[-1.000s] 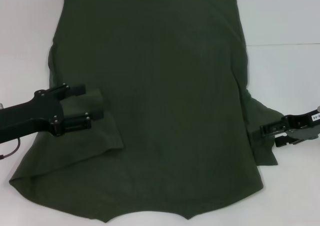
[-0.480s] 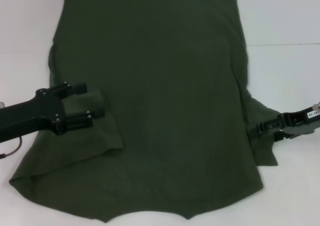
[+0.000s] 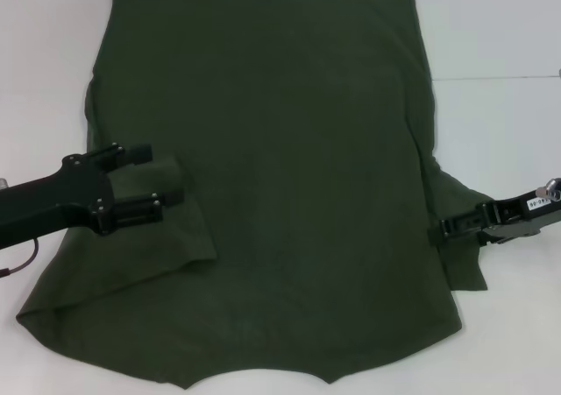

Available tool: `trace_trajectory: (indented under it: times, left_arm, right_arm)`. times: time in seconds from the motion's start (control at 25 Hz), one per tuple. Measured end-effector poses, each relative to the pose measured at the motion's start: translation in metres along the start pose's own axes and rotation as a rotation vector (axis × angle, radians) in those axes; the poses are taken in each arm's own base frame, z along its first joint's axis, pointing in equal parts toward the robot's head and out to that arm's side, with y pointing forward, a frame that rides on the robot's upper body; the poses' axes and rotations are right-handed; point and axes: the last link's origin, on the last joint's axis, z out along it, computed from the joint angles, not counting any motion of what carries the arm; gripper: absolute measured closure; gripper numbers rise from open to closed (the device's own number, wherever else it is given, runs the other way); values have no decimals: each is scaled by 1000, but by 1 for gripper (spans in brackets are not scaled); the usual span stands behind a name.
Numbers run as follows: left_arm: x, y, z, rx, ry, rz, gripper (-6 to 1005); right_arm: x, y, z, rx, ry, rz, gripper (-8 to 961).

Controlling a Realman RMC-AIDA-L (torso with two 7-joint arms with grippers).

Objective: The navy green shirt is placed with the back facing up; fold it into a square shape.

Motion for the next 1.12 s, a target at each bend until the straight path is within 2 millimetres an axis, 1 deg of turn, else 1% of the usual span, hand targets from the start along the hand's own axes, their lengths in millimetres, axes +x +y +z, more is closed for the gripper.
trace_trajectory:
  times: [0.48,0.72,0.92,1.12]
  left_arm:
    - [3,-1,1,-1,2,-2,76]
    - [5,-1,3,-6,3,2,76]
    - [5,-2,3,-6,3,2,76]
    - [5,-2,3,-6,2,-6,76]
  right_arm:
    - [10,-7,2,-6,-8,37,141]
    - [11,-9,2,-2,-14,43,157]
    - [10,-10,1,-3,-30,52,387]
    - [10,-10,4,1,-38,54,466]
